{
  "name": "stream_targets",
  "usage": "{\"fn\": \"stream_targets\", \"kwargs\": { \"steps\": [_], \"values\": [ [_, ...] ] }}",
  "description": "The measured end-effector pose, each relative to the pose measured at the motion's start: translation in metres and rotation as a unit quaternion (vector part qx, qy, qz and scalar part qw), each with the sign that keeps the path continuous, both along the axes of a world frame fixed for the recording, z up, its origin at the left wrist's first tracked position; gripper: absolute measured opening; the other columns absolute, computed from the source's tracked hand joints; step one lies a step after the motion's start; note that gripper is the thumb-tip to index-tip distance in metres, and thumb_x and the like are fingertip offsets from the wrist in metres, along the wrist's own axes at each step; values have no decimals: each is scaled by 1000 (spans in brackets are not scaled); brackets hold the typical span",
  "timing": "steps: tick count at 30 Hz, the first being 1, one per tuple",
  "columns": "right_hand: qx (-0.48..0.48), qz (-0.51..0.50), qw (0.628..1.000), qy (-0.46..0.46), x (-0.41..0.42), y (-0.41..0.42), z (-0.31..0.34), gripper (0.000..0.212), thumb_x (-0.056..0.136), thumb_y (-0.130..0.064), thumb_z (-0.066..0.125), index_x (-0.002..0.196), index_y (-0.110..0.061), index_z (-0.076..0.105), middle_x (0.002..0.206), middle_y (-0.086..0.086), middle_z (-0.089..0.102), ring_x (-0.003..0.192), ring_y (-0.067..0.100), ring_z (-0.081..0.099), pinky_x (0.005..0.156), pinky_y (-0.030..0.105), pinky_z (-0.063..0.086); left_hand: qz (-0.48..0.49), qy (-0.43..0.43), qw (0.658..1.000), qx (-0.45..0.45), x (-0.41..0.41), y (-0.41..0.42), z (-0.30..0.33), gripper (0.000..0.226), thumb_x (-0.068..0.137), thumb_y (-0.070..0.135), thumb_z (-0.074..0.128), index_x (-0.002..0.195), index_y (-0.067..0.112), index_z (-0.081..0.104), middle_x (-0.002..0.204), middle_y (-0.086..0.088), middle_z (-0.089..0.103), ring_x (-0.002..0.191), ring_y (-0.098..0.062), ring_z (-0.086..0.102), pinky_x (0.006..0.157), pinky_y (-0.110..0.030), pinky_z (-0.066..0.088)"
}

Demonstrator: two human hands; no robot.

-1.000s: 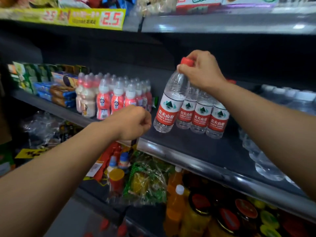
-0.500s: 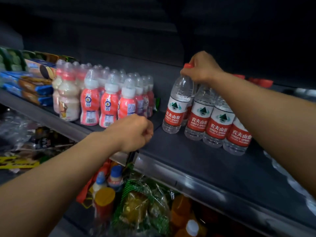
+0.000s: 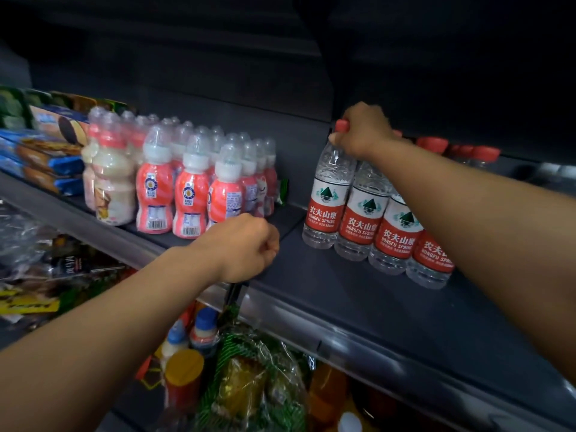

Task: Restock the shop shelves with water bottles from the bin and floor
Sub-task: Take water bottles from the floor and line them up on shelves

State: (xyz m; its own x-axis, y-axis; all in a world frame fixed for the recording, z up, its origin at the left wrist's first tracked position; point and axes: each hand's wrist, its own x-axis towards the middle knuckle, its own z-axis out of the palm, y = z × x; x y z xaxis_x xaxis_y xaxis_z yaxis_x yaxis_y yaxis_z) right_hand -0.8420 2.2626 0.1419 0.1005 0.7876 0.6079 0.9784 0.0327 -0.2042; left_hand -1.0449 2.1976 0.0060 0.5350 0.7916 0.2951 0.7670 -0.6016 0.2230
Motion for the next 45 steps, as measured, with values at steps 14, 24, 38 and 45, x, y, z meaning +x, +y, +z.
{"fn": "stream_targets", "kwargs": {
  "steps": [14, 24, 38, 45],
  "values": [
    [19, 156, 988, 9, -55, -123, -66, 21, 89, -18, 56, 107, -8, 60, 89, 10, 63, 88, 31, 60, 78, 41, 51, 29, -5, 1000, -3, -35, -95, 14, 15, 90, 19, 57, 100, 17, 69, 100, -4, 70, 95, -25, 62, 80, -32, 50],
    [-97, 285, 953, 42, -97, -275, -214, 23, 87, -17, 54, 110, -12, 55, 77, 1, 53, 81, 31, 58, 65, 37, 45, 53, 32, 994, -85, -61, -210, -64, 10, 88, 17, 59, 85, 12, 67, 90, -15, 68, 95, -35, 64, 79, -35, 48],
    [-428, 151, 891, 21, -36, -373, -423, 21, 93, -21, 49, 111, -11, 55, 119, 17, 60, 107, 38, 57, 80, 42, 48, 48, 103, 949, -295, -11, -297, -283, 22, 92, 23, 50, 104, 13, 66, 115, -11, 65, 108, -33, 59, 86, -34, 46],
    [-441, 96, 891, 48, -14, -351, -457, 35, 94, -24, 53, 127, -12, 50, 122, 15, 60, 110, 35, 57, 81, 39, 51, 46, 155, 924, -348, 1, -287, -336, 24, 92, 29, 50, 111, 22, 62, 118, -8, 64, 110, -30, 58, 93, -39, 48]
  ]
}}
